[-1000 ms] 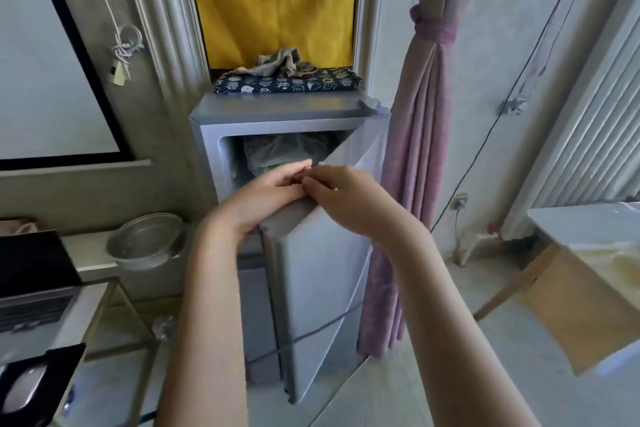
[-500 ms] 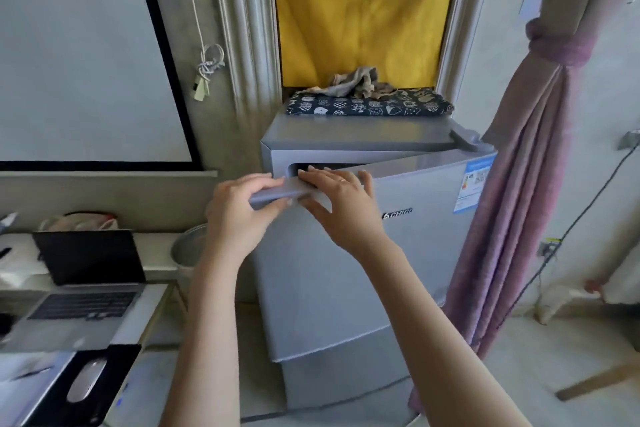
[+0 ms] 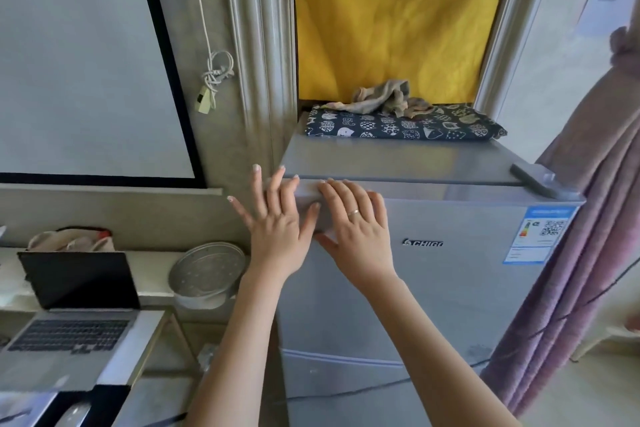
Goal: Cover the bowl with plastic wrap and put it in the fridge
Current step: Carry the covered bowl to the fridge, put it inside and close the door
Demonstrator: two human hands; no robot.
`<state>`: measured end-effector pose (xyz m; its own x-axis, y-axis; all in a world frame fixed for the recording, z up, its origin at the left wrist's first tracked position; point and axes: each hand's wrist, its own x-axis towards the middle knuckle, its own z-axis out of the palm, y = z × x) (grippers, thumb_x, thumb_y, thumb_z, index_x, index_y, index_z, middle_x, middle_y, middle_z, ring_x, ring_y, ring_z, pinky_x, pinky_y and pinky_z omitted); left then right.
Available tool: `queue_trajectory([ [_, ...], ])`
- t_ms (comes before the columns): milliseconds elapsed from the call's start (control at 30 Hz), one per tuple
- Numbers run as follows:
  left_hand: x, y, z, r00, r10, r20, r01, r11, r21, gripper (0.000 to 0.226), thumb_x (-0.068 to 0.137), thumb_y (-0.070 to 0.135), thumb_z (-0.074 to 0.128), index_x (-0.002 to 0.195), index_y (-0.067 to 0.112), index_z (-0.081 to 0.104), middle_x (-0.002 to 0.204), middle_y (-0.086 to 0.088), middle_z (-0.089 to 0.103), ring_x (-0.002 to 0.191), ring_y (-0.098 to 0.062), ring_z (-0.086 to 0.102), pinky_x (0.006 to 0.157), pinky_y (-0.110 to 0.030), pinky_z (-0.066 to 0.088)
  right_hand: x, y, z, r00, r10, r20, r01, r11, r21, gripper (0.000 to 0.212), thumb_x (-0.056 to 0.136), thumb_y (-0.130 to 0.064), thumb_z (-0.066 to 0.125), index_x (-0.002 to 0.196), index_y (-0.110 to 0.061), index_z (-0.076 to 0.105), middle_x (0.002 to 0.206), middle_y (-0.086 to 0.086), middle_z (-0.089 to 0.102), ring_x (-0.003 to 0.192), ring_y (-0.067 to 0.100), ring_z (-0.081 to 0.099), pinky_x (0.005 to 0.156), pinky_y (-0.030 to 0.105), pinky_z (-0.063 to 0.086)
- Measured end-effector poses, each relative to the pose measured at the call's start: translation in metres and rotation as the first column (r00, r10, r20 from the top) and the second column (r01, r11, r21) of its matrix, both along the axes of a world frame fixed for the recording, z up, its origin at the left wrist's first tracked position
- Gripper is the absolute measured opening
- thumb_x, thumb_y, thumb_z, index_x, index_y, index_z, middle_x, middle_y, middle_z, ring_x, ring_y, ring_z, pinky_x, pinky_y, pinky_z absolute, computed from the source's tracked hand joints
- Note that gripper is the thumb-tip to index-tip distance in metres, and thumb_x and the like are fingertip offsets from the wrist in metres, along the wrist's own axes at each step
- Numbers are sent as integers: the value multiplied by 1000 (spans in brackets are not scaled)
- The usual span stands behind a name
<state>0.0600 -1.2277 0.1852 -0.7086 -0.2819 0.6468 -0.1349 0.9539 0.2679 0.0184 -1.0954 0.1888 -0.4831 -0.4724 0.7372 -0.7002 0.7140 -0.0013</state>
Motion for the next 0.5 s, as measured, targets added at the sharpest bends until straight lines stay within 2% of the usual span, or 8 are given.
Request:
queue_trajectory([
  [167, -8, -4, -8, 995, -19, -100, 17, 1000, -17, 56, 96, 56, 22, 128, 13, 38, 147, -5, 26, 142, -37, 9, 99, -74, 19, -5, 2, -4, 998, 24, -60, -25, 1000, -10, 74, 68, -37, 78, 132, -11, 53, 132, 5, 60, 123, 21, 41, 107, 31, 18],
  [267, -10, -3, -8, 987, -29, -157, 25, 999, -27, 54, 96, 51, 28, 127, 9, 40, 146, -11, 28, 141, -41, 11, 105, -68, 25, -7, 2, -6, 995, 52, -89, -54, 998, -13, 68, 73, -35, 75, 133, -11, 53, 133, 3, 59, 124, 21, 42, 105, 33, 26],
  [333, -6, -2, -6, 986, -65, -152, 64, 998, -9, 54, 96, 48, 33, 126, 4, 44, 143, -17, 35, 140, -45, 14, 108, -61, 26, -7, 6, -5, 994, 60, -95, -61, 998, -8, 58, 82, -27, 68, 135, -13, 52, 137, 1, 57, 126, 21, 45, 104, 35, 31],
  [400, 0, -2, -1, 990, -102, -102, 108, 992, 60, 55, 93, 47, 42, 127, 4, 47, 141, -18, 40, 141, -43, 15, 111, -57, 25, -8, 11, -1, 993, 111, -41, -110, 994, 19, 51, 88, -10, 53, 139, -14, 50, 141, -1, 54, 131, 21, 47, 105, 34, 32],
  [467, 9, -1, 14, 991, -123, -56, 131, 976, 172, 52, 88, 42, 54, 131, 12, 48, 145, -7, 40, 145, -31, 13, 110, -57, 21, -2, 23, 7, 972, 229, 56, -231, 973, 25, 58, 84, -1, 39, 138, -16, 51, 143, -1, 53, 135, 20, 44, 110, 32, 28],
  [500, 18, 0, 24, 992, -128, -10, 126, 958, 258, 50, 87, 36, 60, 133, 19, 49, 147, 1, 39, 146, -24, 14, 111, -56, 19, 1, 36, 10, 943, 309, 128, -310, 951, -8, 58, 82, 1, 37, 135, -17, 54, 141, -3, 54, 136, 16, 43, 112, 29, 25],
])
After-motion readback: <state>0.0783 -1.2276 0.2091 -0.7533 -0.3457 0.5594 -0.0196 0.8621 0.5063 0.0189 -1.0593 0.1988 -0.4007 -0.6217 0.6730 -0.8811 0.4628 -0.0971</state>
